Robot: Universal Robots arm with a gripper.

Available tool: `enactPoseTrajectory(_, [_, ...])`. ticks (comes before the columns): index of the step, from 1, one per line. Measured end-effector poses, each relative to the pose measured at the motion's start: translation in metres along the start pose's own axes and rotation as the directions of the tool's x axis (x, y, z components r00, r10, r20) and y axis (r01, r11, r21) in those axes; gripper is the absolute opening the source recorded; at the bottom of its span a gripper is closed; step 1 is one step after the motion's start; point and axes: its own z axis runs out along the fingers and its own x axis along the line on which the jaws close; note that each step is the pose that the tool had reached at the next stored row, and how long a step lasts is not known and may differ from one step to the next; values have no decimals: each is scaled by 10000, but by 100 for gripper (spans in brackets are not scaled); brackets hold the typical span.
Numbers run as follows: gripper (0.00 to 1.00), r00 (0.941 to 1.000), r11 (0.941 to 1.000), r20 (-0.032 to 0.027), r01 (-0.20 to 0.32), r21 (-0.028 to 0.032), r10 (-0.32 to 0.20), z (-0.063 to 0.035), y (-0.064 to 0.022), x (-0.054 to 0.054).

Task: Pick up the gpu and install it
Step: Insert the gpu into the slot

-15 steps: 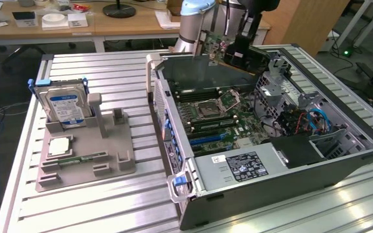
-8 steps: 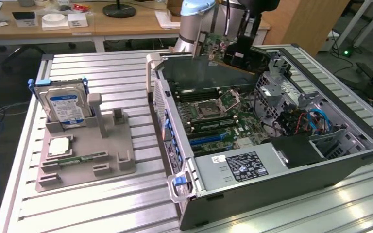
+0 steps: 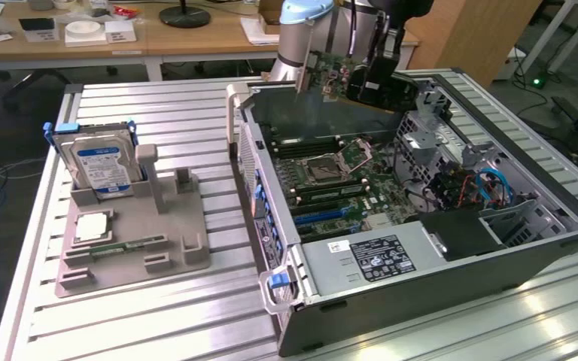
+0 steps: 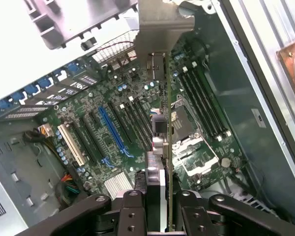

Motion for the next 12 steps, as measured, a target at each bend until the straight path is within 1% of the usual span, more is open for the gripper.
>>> enactPoseTrajectory(4, [28,9987,9987,-4,500,-18,-500,0,0,0])
enactPoseTrajectory(7, [28,9970,9970,-6,770,-28,-770,0,0,0])
enactPoseTrajectory(10, [28,9943,9943,-8,1068,-38,-1068,0,0,0])
enactPoseTrajectory(12, [28,9913,9913,-9,1318,-47,-1318,-1,0,0])
